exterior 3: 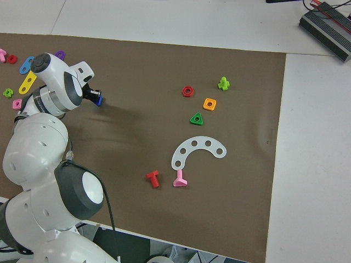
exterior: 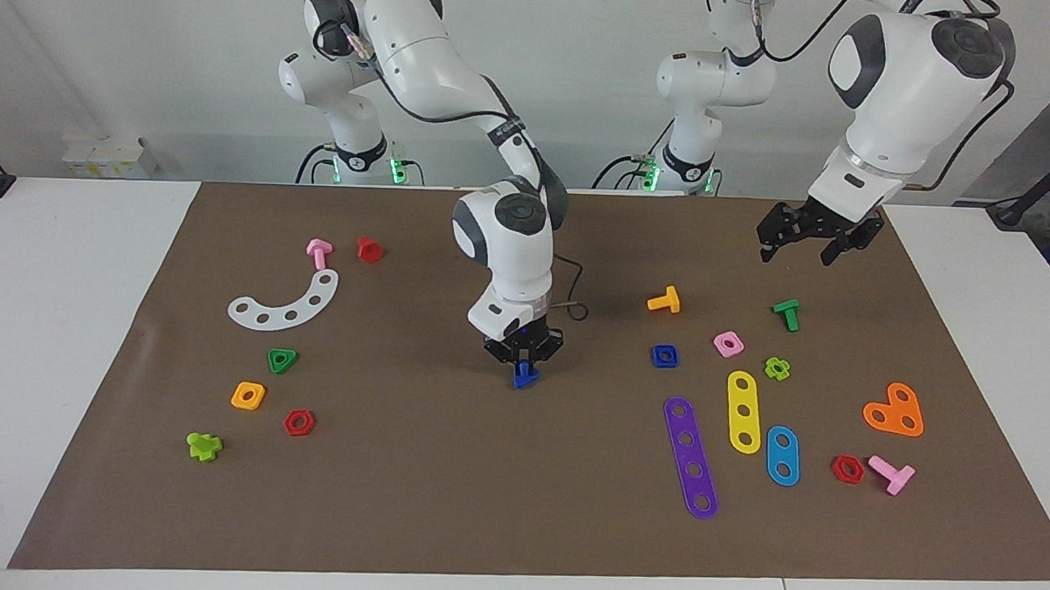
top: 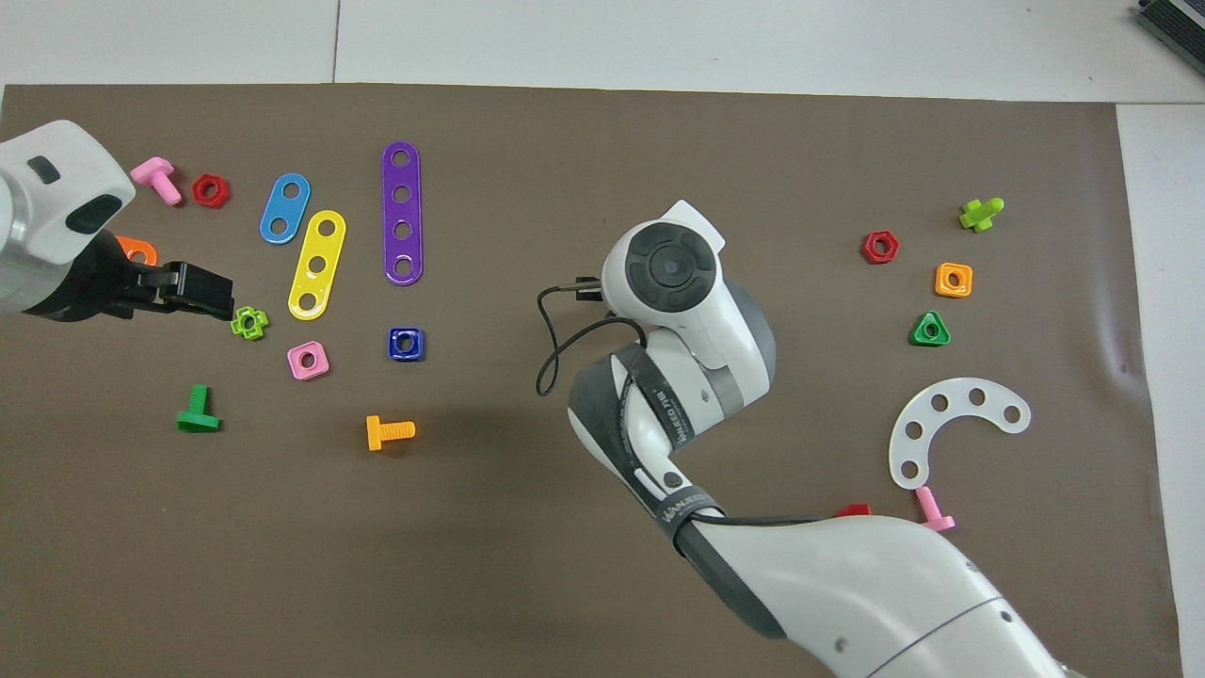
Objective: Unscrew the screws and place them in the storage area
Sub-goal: 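Carry the blue bolt beside the green triangle and release it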
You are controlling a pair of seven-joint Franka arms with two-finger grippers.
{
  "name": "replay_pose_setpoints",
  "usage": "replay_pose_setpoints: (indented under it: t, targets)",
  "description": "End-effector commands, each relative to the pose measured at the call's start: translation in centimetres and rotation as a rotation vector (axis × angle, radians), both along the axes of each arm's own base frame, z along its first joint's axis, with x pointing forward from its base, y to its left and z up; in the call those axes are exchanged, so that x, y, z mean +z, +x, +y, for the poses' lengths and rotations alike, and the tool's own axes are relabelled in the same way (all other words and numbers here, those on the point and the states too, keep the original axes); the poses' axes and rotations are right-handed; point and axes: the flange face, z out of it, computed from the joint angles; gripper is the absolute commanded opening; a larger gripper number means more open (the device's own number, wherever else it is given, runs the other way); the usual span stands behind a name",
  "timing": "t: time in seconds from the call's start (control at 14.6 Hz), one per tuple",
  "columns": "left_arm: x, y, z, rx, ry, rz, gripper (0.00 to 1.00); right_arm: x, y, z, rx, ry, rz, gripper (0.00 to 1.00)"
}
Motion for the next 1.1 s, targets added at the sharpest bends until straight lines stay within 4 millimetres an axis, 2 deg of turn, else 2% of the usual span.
replay_pose_setpoints:
  t: [0.0, 0.21, 0.27, 0.34, 0.41, 0.48, 0.82, 1.03]
  targets:
    - [0.2, -0.8, -0.1, 0.006, 0.025, -0.018, 1.00, 4.3, 0.0, -10.9, 0.026, -0.007, 0.018, 0.00]
    - [0.1, -0.8, -0.1, 0.006, 0.025, -0.016, 1.00, 3.9, -0.9, -22.5, 0.085, -0.029, 0.056, 0.00]
    - [0.1, -0.9, -0.1, 0.006, 0.025, -0.015, 1.00, 2.7, -1.2, -25.9, 0.099, -0.036, 0.071, 0.00]
    - [0.0, -0.9, -0.1, 0.006, 0.025, -0.016, 1.00, 2.0, -1.5, -28.4, 0.114, -0.039, 0.074, 0.00]
    - [0.0, -0.9, -0.1, 0.006, 0.025, -0.016, 1.00, 1.6, -1.6, -30.0, 0.117, -0.033, 0.073, 0.00]
    - [-0.1, -0.9, -0.1, 0.006, 0.025, -0.015, 1.00, 0.5, -2.0, -31.0, 0.112, -0.029, 0.091, 0.00]
    - [-0.1, -0.9, -0.1, 0.006, 0.025, -0.018, 1.00, -3.0, -3.0, -32.3, 0.119, -0.039, 0.061, 0.00]
    - [-0.2, -0.9, -0.1, 0.006, 0.025, -0.018, 1.00, -4.1, -3.2, -33.0, 0.113, -0.041, 0.075, 0.00]
